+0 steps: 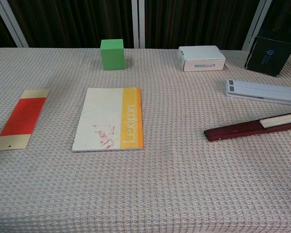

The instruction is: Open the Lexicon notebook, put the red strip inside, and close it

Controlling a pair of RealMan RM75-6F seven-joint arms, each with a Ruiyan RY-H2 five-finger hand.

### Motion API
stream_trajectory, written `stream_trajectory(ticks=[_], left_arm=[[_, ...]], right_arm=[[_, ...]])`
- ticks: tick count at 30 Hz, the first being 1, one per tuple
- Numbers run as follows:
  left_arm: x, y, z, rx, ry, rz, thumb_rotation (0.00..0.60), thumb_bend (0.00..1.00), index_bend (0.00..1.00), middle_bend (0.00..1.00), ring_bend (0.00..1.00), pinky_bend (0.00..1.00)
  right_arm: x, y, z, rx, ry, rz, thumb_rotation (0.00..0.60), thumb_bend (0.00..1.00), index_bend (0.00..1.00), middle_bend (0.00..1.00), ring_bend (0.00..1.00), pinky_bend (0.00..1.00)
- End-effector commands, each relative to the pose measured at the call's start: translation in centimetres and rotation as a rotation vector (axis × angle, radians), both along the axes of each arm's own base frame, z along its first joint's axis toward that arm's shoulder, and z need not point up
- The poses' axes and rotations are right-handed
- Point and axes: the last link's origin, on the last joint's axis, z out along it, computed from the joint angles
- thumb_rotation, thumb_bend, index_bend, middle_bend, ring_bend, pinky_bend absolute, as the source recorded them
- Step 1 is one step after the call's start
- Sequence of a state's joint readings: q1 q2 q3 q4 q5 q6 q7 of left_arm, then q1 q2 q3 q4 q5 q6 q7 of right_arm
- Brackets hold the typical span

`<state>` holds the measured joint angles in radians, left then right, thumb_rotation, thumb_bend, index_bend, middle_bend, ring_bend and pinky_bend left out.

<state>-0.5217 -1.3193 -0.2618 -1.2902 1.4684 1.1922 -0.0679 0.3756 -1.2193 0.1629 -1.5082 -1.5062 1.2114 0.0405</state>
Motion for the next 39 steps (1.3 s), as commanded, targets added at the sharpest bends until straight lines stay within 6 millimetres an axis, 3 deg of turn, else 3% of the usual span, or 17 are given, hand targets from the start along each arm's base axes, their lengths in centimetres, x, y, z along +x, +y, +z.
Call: stream_trajectory(ticks=[1, 6, 13, 20, 29, 39], left_arm=[[-0.2, 0.6, -0.2, -0.013, 0.004, 0.010, 0.600, 0.09, 0.27, 0.20, 0.12, 0.16], [-1.1, 0.0, -1.0, -0.051, 0.031, 0.019, 0.600, 0.09, 0.27, 0.20, 0.12, 0.16], [-2.6, -2.1, -4.6, -0.171, 0.118, -0.004, 0.600, 0.09, 0.27, 0.20, 0.12, 0.16], [-0.5, -3.6, -8.9, -0.255, 0.102, -0.135, 0.600, 0.09, 0.27, 0.20, 0.12, 0.16], [3.1, -2.0, -12.9, -0.321, 0.124, -0.224, 0.600, 0.04, 0.26, 0.18, 0.12, 0.15], [3.0, -0.4, -15.4, -0.344, 0.183, -0.209, 0.600, 0.02, 0.26, 0.18, 0.12, 0.15]], right_arm=[[-0.1, -0.1, 0.1, -0.008, -0.002, -0.005, 0.600, 0.13, 0.10, 0.17, 0.00, 0.12], [-0.7, 1.0, 1.0, -0.033, -0.006, -0.017, 0.600, 0.13, 0.11, 0.18, 0.00, 0.12], [-1.8, 3.8, 3.1, -0.083, -0.048, -0.037, 0.600, 0.13, 0.15, 0.19, 0.00, 0.12], [-2.5, 5.8, 4.3, -0.101, -0.038, -0.063, 0.600, 0.13, 0.15, 0.19, 0.00, 0.12], [-2.7, 6.3, 3.9, -0.090, -0.039, -0.082, 0.600, 0.13, 0.15, 0.19, 0.00, 0.12], [-3.8, 6.5, 3.8, -0.096, -0.043, -0.129, 0.600, 0.13, 0.15, 0.19, 0.00, 0.12]])
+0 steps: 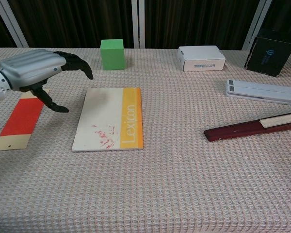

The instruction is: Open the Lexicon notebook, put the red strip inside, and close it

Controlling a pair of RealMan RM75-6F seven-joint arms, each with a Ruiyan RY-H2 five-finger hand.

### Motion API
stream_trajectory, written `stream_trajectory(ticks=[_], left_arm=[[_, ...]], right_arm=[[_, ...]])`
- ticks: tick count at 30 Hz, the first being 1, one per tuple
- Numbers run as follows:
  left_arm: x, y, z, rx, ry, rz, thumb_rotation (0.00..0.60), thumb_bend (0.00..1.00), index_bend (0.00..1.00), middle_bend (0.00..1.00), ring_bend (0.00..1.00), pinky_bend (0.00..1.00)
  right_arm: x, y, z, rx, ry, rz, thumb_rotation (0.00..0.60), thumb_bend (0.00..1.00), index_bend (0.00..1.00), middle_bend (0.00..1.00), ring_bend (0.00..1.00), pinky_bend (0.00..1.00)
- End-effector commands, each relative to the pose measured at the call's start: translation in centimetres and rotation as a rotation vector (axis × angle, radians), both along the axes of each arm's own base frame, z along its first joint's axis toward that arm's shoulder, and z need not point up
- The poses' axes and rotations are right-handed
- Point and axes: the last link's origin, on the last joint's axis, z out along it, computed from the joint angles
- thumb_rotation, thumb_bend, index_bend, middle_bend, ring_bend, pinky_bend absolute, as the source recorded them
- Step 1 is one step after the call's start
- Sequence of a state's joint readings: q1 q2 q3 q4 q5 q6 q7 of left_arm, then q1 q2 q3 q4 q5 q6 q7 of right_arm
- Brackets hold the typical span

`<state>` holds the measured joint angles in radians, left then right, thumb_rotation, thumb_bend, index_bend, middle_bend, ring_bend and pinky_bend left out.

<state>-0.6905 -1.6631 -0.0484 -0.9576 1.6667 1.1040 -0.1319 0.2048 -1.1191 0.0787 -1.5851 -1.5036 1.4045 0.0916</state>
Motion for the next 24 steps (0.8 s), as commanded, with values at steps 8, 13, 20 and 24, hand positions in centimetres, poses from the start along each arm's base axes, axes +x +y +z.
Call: stream_trajectory(ticks=[8, 13, 20, 24], left_arm=[[-0.2, 0.0, -1.9, -0.051, -0.011, 0.010, 0.600, 0.02, 0.26, 0.18, 0.12, 0.15], [0.3, 0.3, -2.7, -0.063, 0.012, -0.016, 0.600, 0.02, 0.26, 0.18, 0.12, 0.15], [1.2, 0.5, -3.5, -0.091, -0.033, -0.028, 0.600, 0.02, 0.26, 0.18, 0.12, 0.15], [1.6, 0.7, -4.1, -0.106, -0.041, -0.026, 0.600, 0.03, 0.27, 0.18, 0.12, 0.15]], right_arm=[[-0.6, 0.1, -0.2, -0.001, -0.005, -0.031, 0.600, 0.13, 0.15, 0.18, 0.00, 0.12], [-0.7, 0.1, -0.6, 0.008, -0.004, -0.037, 0.600, 0.13, 0.15, 0.18, 0.00, 0.12], [-1.1, 0.2, -0.4, -0.001, -0.002, -0.052, 0.600, 0.13, 0.15, 0.18, 0.00, 0.12], [-1.3, 0.2, -0.4, -0.005, -0.003, -0.058, 0.600, 0.13, 0.15, 0.18, 0.00, 0.12]])
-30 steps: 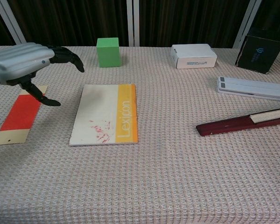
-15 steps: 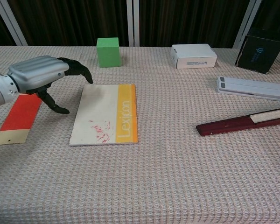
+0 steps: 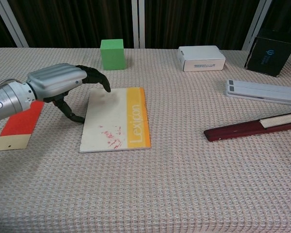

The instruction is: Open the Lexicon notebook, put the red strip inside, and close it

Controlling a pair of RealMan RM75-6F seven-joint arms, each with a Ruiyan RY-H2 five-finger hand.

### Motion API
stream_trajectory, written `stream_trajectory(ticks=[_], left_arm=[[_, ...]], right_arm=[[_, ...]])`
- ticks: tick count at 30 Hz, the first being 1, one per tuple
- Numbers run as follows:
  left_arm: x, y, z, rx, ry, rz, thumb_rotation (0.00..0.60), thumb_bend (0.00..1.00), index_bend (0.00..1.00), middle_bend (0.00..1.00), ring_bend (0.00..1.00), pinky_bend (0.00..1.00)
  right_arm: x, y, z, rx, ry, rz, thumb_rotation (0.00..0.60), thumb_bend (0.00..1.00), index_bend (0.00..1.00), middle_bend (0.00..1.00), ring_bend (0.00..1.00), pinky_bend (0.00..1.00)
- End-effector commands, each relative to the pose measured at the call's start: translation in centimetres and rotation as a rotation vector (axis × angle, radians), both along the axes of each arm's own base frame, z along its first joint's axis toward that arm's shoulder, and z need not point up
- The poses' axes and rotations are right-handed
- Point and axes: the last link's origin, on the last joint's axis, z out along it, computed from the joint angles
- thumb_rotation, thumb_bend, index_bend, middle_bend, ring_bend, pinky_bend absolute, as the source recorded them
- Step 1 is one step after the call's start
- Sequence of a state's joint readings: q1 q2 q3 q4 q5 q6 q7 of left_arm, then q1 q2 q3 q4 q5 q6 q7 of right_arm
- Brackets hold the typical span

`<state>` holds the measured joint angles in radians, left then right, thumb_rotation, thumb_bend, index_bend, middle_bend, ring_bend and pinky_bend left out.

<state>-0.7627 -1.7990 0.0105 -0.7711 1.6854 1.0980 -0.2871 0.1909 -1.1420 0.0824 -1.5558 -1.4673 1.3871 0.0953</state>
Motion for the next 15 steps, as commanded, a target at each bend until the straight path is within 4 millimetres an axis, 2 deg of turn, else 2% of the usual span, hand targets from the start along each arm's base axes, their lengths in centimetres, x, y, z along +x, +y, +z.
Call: stream_trajectory(ticks=[1, 6, 15], left_arm=[[0.38, 0.14, -0.42, -0.016, -0.018, 0.002, 0.600, 0.04, 0.27, 0.18, 0.12, 0.15], [0.52, 0.35, -0.67, -0.031, -0.041, 0.002, 0.600, 0.21, 0.27, 0.18, 0.12, 0.14], [1.21, 0.70, -1.20, -0.044, -0.080, -0.004, 0.600, 0.23, 0.27, 0.18, 0.12, 0.14]], right_arm=[[-0.20, 0.05, 0.01, -0.001, -0.001, -0.007, 0.600, 0.13, 0.15, 0.18, 0.00, 0.12], [-0.52, 0.11, 0.12, -0.008, -0.003, -0.018, 0.600, 0.13, 0.15, 0.18, 0.00, 0.12], [-0.77, 0.10, -0.04, -0.005, -0.008, -0.028, 0.600, 0.13, 0.15, 0.17, 0.00, 0.12]])
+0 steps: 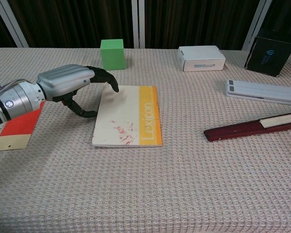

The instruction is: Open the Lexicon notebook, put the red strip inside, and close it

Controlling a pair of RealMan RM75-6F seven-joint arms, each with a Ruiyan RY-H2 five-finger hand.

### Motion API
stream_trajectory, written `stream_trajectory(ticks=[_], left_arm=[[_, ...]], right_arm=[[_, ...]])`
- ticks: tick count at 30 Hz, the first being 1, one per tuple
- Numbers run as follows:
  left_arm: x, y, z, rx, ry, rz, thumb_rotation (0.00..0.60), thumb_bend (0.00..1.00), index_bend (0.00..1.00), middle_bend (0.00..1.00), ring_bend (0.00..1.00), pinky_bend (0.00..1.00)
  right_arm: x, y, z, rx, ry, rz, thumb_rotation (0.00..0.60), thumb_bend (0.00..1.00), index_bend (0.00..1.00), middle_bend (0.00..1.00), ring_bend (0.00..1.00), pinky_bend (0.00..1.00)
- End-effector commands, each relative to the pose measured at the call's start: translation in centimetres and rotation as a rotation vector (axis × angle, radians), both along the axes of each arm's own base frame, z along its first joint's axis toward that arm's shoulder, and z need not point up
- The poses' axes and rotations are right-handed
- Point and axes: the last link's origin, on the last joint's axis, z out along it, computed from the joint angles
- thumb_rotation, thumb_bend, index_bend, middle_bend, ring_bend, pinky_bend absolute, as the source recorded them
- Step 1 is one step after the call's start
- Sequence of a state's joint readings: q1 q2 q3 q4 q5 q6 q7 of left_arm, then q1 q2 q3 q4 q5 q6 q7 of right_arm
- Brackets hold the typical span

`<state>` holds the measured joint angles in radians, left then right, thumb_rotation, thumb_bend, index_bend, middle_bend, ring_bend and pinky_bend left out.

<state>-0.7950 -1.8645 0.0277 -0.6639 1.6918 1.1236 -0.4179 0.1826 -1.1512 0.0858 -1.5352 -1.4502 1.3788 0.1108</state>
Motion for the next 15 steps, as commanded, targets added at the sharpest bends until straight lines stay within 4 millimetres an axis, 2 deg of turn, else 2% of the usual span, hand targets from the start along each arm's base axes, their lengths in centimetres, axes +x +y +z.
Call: stream_trajectory(ticks=[1, 4, 15], left_arm=[[0.4, 0.1, -0.3, -0.009, -0.014, -0.005, 0.600, 0.23, 0.27, 0.18, 0.12, 0.14], [0.9, 0.1, -0.6, -0.020, -0.026, -0.013, 0.600, 0.25, 0.27, 0.18, 0.12, 0.14], [2.9, 0.4, -1.8, -0.057, -0.056, -0.053, 0.600, 0.44, 0.29, 0.18, 0.12, 0.13]], right_arm=[[0.0, 0.0, 0.0, -0.001, -0.001, -0.001, 0.600, 0.13, 0.15, 0.17, 0.00, 0.12], [-0.1, 0.0, 0.1, -0.005, -0.002, -0.002, 0.600, 0.13, 0.15, 0.17, 0.00, 0.12], [-0.5, 0.3, 0.6, -0.027, -0.008, -0.024, 0.600, 0.13, 0.15, 0.17, 0.00, 0.12]])
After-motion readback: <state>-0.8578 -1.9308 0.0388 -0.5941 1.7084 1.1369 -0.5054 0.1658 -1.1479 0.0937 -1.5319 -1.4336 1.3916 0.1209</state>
